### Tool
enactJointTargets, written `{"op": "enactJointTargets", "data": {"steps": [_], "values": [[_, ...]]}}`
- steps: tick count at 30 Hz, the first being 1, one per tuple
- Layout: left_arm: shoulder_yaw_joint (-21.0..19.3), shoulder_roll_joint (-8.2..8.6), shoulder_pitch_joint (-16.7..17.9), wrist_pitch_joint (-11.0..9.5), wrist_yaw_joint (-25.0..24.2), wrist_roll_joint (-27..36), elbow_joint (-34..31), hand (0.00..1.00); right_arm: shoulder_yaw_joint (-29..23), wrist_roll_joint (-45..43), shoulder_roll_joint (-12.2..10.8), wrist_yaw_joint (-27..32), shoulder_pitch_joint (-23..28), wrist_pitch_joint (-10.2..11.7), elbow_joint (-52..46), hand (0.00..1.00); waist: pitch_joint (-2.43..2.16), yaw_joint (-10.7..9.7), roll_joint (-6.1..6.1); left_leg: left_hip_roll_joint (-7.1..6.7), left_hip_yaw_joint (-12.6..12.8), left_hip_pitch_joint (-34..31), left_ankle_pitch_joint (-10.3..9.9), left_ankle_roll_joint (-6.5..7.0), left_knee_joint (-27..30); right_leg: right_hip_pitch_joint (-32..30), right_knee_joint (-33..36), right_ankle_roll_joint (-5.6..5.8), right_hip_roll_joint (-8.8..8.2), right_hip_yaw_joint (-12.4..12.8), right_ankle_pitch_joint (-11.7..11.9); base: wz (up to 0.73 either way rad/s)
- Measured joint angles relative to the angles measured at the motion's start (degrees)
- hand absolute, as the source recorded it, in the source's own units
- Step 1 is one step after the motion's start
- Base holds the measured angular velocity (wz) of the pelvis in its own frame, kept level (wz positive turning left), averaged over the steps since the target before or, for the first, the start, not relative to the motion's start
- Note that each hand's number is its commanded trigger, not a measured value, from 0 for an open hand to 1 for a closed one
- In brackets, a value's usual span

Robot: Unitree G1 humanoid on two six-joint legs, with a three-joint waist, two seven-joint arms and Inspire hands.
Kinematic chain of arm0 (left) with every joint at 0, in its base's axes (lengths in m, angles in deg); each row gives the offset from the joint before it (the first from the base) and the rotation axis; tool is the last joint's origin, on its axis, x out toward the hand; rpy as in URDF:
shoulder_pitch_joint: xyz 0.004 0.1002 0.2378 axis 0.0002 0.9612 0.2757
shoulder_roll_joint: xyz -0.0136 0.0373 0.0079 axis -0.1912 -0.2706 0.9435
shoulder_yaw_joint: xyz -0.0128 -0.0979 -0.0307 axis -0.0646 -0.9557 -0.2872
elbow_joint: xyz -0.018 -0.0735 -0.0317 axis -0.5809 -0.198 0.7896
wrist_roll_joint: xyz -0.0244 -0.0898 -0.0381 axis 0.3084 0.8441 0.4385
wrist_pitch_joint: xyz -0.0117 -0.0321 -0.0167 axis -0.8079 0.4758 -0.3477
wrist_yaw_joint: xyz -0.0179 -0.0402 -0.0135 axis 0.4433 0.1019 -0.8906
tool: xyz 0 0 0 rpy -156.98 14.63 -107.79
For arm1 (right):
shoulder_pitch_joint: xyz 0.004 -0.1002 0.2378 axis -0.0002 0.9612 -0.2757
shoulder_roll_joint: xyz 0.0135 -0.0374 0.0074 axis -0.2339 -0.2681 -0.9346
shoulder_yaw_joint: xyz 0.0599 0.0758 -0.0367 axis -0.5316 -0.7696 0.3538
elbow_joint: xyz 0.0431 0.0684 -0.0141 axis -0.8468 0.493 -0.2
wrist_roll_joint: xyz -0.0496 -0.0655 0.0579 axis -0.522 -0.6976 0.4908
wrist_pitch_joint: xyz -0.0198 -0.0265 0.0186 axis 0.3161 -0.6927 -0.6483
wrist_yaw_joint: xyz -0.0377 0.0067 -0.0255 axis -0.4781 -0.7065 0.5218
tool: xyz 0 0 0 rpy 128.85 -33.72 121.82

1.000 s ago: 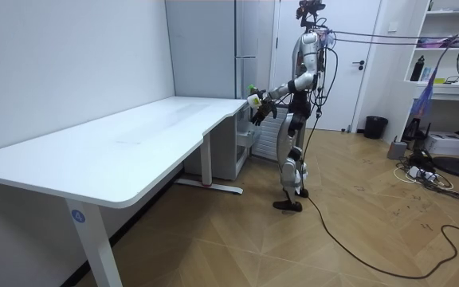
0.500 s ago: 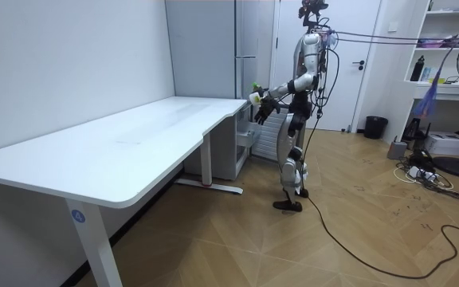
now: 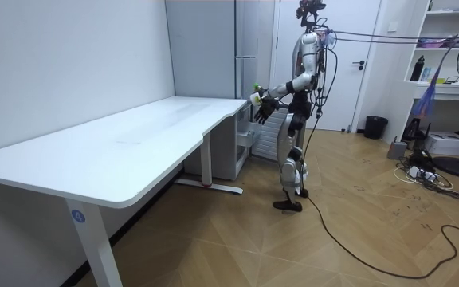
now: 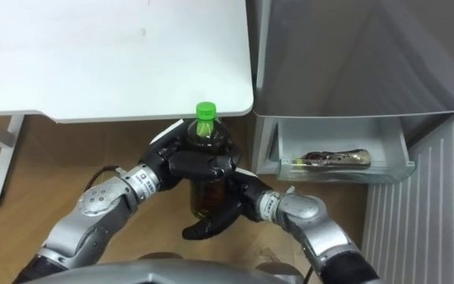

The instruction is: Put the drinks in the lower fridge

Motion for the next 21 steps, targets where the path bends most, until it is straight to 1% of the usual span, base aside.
{"op": "enactJointTargets", "data": {"steps": [2, 3, 5, 6, 7, 8, 9, 10, 17, 21], "values": [[-0.01, -0.02, 0.0, 0.0, -0.3, -0.05, 0.0, 1.0, -0.01, 1.61, 0.02, -0.11, 0.04, -0.25, 0.0, 0.0, 0.0, -0.05, -0.02, 0.0, 0.03, 0.02, 0.0, 0.0, 0.0, 0.0, 0.0, 0.0, 0.02, 0.17, 0.0, 0.0], [-0.01, -0.09, 0.0, 0.0, -0.7, -0.29, 0.0, 1.0, -0.02, 2.32, -0.02, -0.31, 0.04, -0.45, 0.0, 0.16, -0.01, -0.12, -0.03, 0.01, 0.07, 0.07, 0.0, 0.0, 0.01, 0.01, 0.0, 0.0, 0.04, 0.3, 0.0, 0.0], [0.01, -0.05, 0.02, 0.0, -1.04, -1.12, 0.0, 1.0, 0.05, 3.55, -0.07, -0.53, 0.24, -0.96, 0.05, 0.29, -0.01, -0.3, -0.03, 0.01, 0.07, 0.25, 0.0, 0.0, 0.02, 0.13, -0.01, 0.0, 0.04, 0.33, 0.0, 0.0], [0.07, -0.06, 0.14, 0.01, -1.2, -1.48, 0.0, 1.0, 0.15, 4.19, -0.09, -0.53, 0.54, -1.18, 0.05, 0.44, -0.01, -0.32, -0.03, 0.01, 0.1, 0.6, 0.0, 0.0, -0.02, 0.27, -0.01, 0.0, 0.04, 0.39, 0.0, 0.0], [0.25, -0.07, 0.21, 0.04, -1.23, -1.68, 0.0, 1.0, 0.22, 4.54, -0.09, -0.51, 0.82, -1.22, 0.06, 0.53, -0.01, -0.33, -0.01, 0.03, 0.11, 0.75, 0.0, 0.0, -0.03, 0.4, -0.01, 0.0, 0.05, 0.42, 0.0, 0.0], [0.35, -0.08, 0.21, 0.04, -1.23, -1.73, 0.0, 1.0, 0.23, 5.01, -0.07, -0.5, 0.96, -1.26, 0.09, 0.81, -0.01, -0.33, -0.01, 0.03, 0.12, 0.76, 0.0, 0.0, -0.03, 0.42, 0.01, 0.0, 0.06, 0.43, 0.0, 0.0], [0.44, -0.09, 0.2, 0.07, -1.23, -1.73, 0.0, 1.0, 0.33, 6.34, -0.02, -0.51, 1.05, -1.67, 0.16, 1.0, -0.01, -0.35, 0.0, 0.06, 0.09, 0.74, 0.0, 0.0, -0.04, 0.38, 0.03, 0.0, 0.08, 0.45, 0.0, 0.0], [0.5, -0.1, 0.21, 0.15, -1.23, -1.76, 0.01, 1.0, 0.35, 6.85, -0.01, -0.51, 1.09, -1.99, 0.19, 1.0, -0.02, -0.43, 0.03, 0.07, 0.03, 0.75, 0.0, 0.0, -0.05, 0.4, 0.03, 0.0, 0.08, 0.48, 0.0, 0.0], [1.44, -0.22, 0.35, 0.29, -1.21, -2.09, 0.03, 1.0, 0.63, 8.24, 0.42, -0.51, 2.06, -2.03, 0.22, 1.0, -0.21, -0.41, 0.33, 0.06, 0.12, 0.79, 0.0, 0.0, -0.05, 0.4, 0.13, 0.0, 0.06, 0.45, 0.0, 0.0], [1.53, 0.01, 0.54, 0.73, -1.19, -1.77, 0.1, 1.0, 1.13, 8.21, 0.86, -0.61, 2.39, -1.52, 0.21, 1.0, -0.21, -0.34, 0.33, 0.07, 0.31, 0.76, 0.0, 0.0, -0.05, 0.3, 0.13, 0.0, 0.06, 0.49, 0.0, 0.0]]}}
